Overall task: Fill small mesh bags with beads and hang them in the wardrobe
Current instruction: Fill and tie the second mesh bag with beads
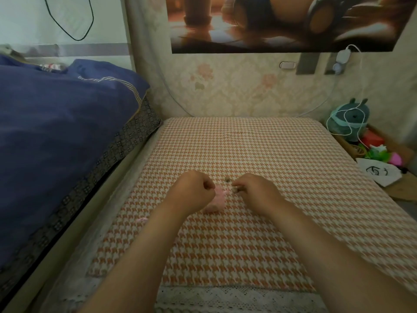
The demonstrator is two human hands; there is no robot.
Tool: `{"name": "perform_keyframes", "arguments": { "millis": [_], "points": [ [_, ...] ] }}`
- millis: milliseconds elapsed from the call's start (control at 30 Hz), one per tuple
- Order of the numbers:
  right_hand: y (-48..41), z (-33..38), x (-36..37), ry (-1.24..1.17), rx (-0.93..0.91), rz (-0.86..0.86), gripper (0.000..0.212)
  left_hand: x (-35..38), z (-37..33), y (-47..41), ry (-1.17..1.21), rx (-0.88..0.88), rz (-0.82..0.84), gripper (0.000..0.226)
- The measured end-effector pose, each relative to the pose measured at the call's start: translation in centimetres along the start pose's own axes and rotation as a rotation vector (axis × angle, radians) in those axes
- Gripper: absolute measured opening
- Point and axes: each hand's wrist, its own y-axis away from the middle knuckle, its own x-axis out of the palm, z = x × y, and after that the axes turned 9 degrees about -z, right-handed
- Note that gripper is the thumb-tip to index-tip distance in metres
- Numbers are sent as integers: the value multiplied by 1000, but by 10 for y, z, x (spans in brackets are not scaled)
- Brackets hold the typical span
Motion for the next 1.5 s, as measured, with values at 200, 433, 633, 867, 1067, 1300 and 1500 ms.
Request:
{"name": "perform_keyframes", "arguments": {
  "millis": [200, 433, 633, 867, 1067, 1300, 1500],
  "points": [
    [-8, 2, 19, 65, -60, 8, 28, -4, 2, -9, 12, 40, 54, 25],
    [-10, 1, 10, -230, 77, -82, 16, -7, 6, -10, 64, 72, 117, 28],
    [-4, 45, -18, -525, 26, -208, 14, -11, 5, -8, 79, 67, 103, 29],
    [8, 55, -17, -311, -107, -145, 17, -12, 8, -2, 159, 61, 110, 30],
    [1, 49, -16, -426, -48, -221, 16, -12, 11, -4, 173, -21, 94, 31],
    [-14, 13, 1, -163, 65, -99, 25, -6, 13, -9, 164, -19, 83, 30],
    [-31, 10, 19, 93, -40, 43, 46, -6, 15, -13, 168, 27, 73, 29]
  ]
}}
